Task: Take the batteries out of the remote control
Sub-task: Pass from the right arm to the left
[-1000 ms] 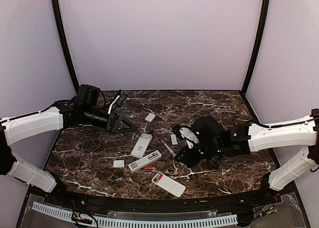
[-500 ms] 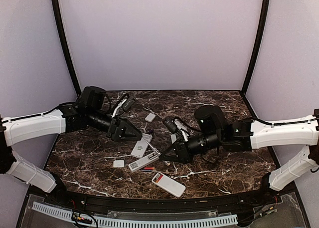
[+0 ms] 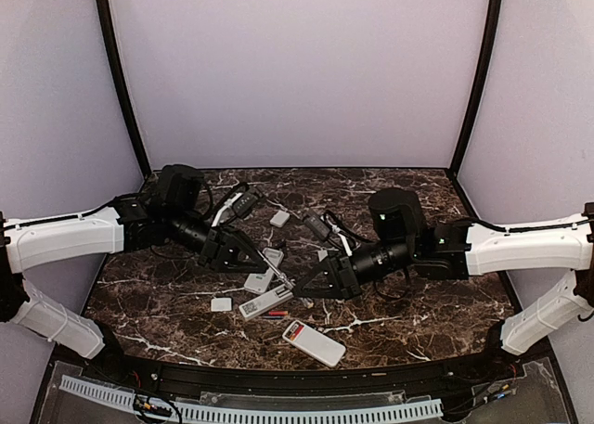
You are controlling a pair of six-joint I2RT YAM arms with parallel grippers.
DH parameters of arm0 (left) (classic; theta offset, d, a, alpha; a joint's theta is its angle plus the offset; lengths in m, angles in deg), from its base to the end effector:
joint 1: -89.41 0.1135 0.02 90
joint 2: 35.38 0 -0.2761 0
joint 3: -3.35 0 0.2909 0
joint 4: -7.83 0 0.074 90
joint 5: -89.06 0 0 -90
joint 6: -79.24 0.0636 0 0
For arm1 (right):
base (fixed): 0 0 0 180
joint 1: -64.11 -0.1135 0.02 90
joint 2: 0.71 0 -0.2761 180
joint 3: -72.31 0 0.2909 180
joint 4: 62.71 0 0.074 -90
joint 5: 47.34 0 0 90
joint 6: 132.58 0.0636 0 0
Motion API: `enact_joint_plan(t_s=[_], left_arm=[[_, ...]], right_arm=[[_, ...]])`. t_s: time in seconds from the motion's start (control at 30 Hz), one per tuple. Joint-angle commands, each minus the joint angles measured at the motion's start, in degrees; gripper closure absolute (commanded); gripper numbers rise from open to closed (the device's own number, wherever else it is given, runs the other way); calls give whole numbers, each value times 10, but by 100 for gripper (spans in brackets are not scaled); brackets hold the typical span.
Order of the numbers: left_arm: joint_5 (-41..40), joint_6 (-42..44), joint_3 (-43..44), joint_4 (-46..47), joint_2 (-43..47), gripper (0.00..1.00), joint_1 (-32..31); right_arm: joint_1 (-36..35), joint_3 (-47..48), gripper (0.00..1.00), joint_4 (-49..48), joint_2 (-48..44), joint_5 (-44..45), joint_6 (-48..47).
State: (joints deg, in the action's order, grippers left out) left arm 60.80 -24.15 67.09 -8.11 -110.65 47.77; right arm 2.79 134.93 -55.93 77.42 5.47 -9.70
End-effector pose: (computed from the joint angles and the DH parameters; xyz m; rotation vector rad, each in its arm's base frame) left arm 0.2073 -0.2593 0.2744 1.2273 1.8146 -1.6694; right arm 0.1385 0.3333 0.2586 -1.0412 2.0490 1.6152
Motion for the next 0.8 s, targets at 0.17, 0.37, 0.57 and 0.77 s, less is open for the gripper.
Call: enact_joint_plan(t_s=[0.17,0.37,0.57,0.77], left_arm=[[44,-17,-10,22,9,79,-2],[56,-29,-14,36,6,79,-3],[69,-39,-18,46,1,99,-7],[26,-128,-52,138,21,100,-7]], right_arm=[[5,0,100,-38,19,-42,16],[5,4,100,-29,23,-37,13],[5,6,100,-25,28,-33,15],[12,-13,44,-51,-11,35,45]])
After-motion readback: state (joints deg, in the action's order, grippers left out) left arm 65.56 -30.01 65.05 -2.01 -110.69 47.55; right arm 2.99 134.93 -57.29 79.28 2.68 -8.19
